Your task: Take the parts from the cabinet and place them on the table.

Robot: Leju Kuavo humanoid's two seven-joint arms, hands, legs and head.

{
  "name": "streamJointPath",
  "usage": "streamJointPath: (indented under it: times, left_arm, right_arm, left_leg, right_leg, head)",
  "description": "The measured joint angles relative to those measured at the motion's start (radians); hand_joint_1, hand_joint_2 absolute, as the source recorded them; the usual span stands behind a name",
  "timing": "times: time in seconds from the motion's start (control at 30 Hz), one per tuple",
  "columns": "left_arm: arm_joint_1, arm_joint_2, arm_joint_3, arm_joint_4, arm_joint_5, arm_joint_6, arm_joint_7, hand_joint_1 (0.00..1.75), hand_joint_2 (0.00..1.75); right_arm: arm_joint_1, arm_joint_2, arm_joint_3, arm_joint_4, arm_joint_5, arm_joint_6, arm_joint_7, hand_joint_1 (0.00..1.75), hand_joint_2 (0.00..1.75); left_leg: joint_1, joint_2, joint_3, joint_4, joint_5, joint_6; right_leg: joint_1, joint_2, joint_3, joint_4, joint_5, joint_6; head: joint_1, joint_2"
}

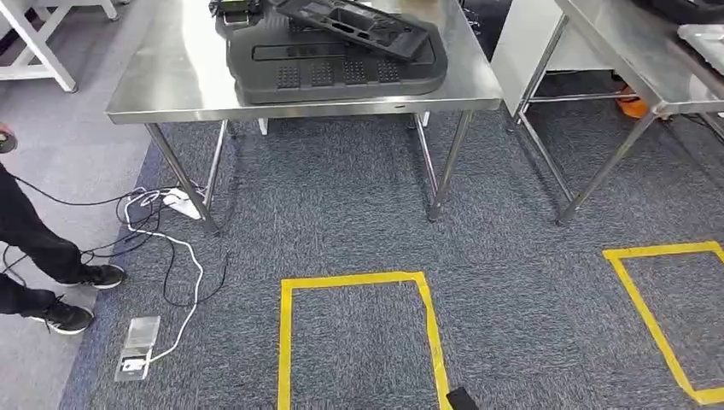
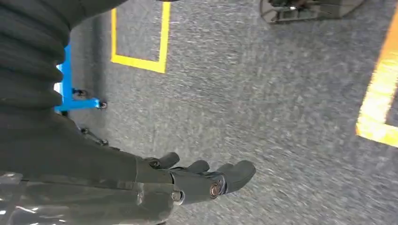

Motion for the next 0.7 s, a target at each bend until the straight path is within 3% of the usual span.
streamJointPath:
  times: [0.03, 0.07, 0.13, 0.17, 0.2, 0.23, 0.3, 0.33, 0.37, 0.4, 0.47, 0.5, 0.53, 0.57, 0.6, 0.67, 0.7]
  left_arm:
    - [0.000, 0.000, 0.000, -0.001, -0.001, 0.001, 0.002, 0.00, 0.00]
    - [0.000, 0.000, 0.000, -0.002, -0.002, 0.002, 0.005, 0.00, 0.00]
    - [-0.001, 0.000, 0.000, -0.004, -0.009, 0.004, 0.007, 0.00, 0.00]
    - [-0.002, 0.000, 0.000, -0.004, -0.011, 0.005, 0.008, 0.00, 0.00]
    - [-0.004, 0.000, 0.000, -0.005, -0.011, 0.006, 0.009, 0.00, 0.00]
    - [-0.006, 0.000, 0.000, -0.006, -0.012, 0.008, 0.009, 0.00, 0.00]
    - [-0.006, 0.000, 0.000, -0.009, -0.015, 0.008, 0.009, 0.00, 0.00]
    - [-0.006, 0.000, 0.000, -0.009, -0.016, 0.008, 0.009, 0.00, 0.00]
    - [-0.006, 0.000, 0.000, -0.010, -0.016, 0.008, 0.009, 0.00, 0.00]
    - [-0.006, 0.000, 0.000, -0.010, -0.017, 0.009, 0.009, 0.00, 0.00]
    - [-0.006, 0.000, 0.000, -0.010, -0.019, 0.009, 0.009, 0.00, 0.00]
    - [-0.005, 0.000, 0.000, -0.010, -0.020, 0.009, 0.009, 0.00, 0.00]
    - [-0.004, 0.000, 0.000, -0.010, -0.021, 0.009, 0.009, 0.00, 0.00]
    - [-0.004, 0.000, 0.000, -0.010, -0.022, 0.009, 0.009, 0.00, 0.00]
    - [-0.004, 0.000, 0.000, -0.010, -0.023, 0.009, 0.009, 0.00, 0.00]
    - [-0.007, 0.000, 0.000, -0.010, -0.028, 0.009, 0.009, 0.00, 0.00]
    - [-0.009, 0.000, 0.000, -0.010, -0.029, 0.008, 0.009, 0.00, 0.00]
  right_arm:
    - [0.000, 0.003, 0.005, 0.005, -0.006, 0.001, -0.003, 0.00, 1.75]
    - [0.000, 0.006, 0.012, 0.011, -0.018, 0.001, -0.006, 0.00, 1.75]
    - [-0.004, 0.008, 0.026, 0.018, -0.046, 0.000, -0.015, 0.00, 1.75]
    - [-0.008, 0.008, 0.032, 0.021, -0.062, -0.001, -0.021, 0.00, 1.75]
    - [-0.013, 0.009, 0.040, 0.023, -0.075, -0.002, -0.027, 0.00, 1.75]
    - [-0.014, 0.010, 0.048, 0.025, -0.084, -0.007, -0.037, 0.00, 0.00]
    - [-0.015, 0.010, 0.063, 0.030, -0.096, -0.010, -0.048, 0.00, 0.00]
    - [-0.015, 0.010, 0.070, 0.031, -0.099, -0.010, -0.053, 0.00, 0.00]
    - [-0.019, 0.011, 0.077, 0.032, -0.106, -0.010, -0.060, 0.00, 0.00]
    - [-0.022, 0.011, 0.083, 0.032, -0.116, -0.010, -0.071, 0.00, 0.00]
    - [-0.025, 0.010, 0.099, 0.033, -0.131, -0.015, -0.090, 0.00, 0.00]
    - [-0.025, 0.010, 0.106, 0.034, -0.138, -0.019, -0.098, 0.00, 0.00]
    - [-0.026, 0.009, 0.115, 0.035, -0.147, -0.022, -0.105, 0.00, 0.00]
    - [-0.025, 0.008, 0.121, 0.035, -0.156, -0.029, -0.116, 0.00, 0.00]
    - [-0.026, 0.008, 0.125, 0.035, -0.167, -0.036, -0.126, 0.00, 0.00]
    - [-0.027, 0.008, 0.135, 0.035, -0.179, -0.042, -0.140, 0.00, 0.00]
    - [-0.027, 0.008, 0.140, 0.035, -0.180, -0.044, -0.143, 0.00, 0.00]
  left_leg:
    - [0.000, 0.000, -0.009, 0.005, 0.003, 0.000]
    - [0.001, 0.000, -0.017, 0.010, 0.005, -0.003]
    - [0.002, 0.000, -0.026, 0.021, 0.007, -0.007]
    - [0.003, 0.000, -0.030, 0.026, 0.008, -0.010]
    - [-0.004, 0.000, -0.034, 0.032, 0.009, -0.018]
    - [-0.004, -0.001, -0.037, 0.033, 0.013, -0.024]
    - [0.001, -0.001, -0.037, 0.028, 0.022, -0.037]
    - [-0.001, -0.002, -0.040, 0.029, 0.026, -0.045]
    - [0.004, -0.006, -0.045, 0.044, 0.007, -0.051]
    - [0.003, -0.008, -0.061, 0.080, -0.031, -0.056]
    - [0.007, -0.008, -0.121, 0.239, -0.131, -0.064]
    - [0.008, -0.008, -0.143, 0.310, -0.163, -0.066]
    - [0.008, -0.008, -0.146, 0.339, -0.168, -0.066]
    - [0.008, -0.008, -0.126, 0.320, -0.154, -0.065]
    - [0.008, -0.008, -0.085, 0.260, -0.125, -0.062]
    - [0.008, -0.009, 0.034, 0.063, -0.051, -0.054]
    - [0.006, -0.010, 0.055, 0.008, -0.057, -0.050]
  right_leg:
    - [-0.001, 0.000, 0.000, 0.021, -0.001, 0.003]
    - [-0.004, 0.000, 0.030, -0.016, 0.023, 0.004]
    - [-0.008, -0.001, 0.138, -0.190, 0.096, 0.002]
    - [-0.010, -0.002, 0.184, -0.275, 0.110, 0.001]
    - [-0.001, 0.001, 0.183, -0.286, 0.102, -0.006]
    - [0.000, 0.005, 0.179, -0.288, 0.110, -0.016]
    - [0.004, 0.005, 0.175, -0.285, 0.116, -0.026]
    - [0.001, 0.004, 0.171, -0.292, 0.126, -0.037]
    - [-0.003, 0.000, 0.166, -0.296, 0.136, -0.046]
    - [-0.004, 0.001, 0.157, -0.296, 0.141, -0.054]
    - [-0.001, 0.000, 0.141, -0.296, 0.151, -0.060]
    - [0.000, -0.001, 0.134, -0.295, 0.156, -0.059]
    - [0.001, -0.001, 0.128, -0.294, 0.161, -0.058]
    - [0.001, -0.001, 0.123, -0.293, 0.165, -0.055]
    - [0.001, -0.001, 0.119, -0.292, 0.168, -0.053]
    - [0.001, 0.000, 0.117, -0.289, 0.173, -0.046]
    - [0.006, -0.001, 0.114, -0.285, 0.175, -0.042]
  head:
    - [0.001, 0.000]
    - [0.002, 0.000]
    - [0.005, 0.000]
    - [0.006, 0.000]
    - [0.006, 0.000]
    - [0.004, 0.000]
    - [0.001, 0.000]
    - [0.002, 0.000]
    - [0.001, 0.000]
    - [-0.007, 0.000]
    - [-0.018, 0.000]
    - [-0.018, 0.000]
    - [-0.019, 0.000]
    - [-0.019, 0.000]
    - [-0.019, 0.000]
    - [-0.021, 0.000]
    - [-0.023, 0.000]
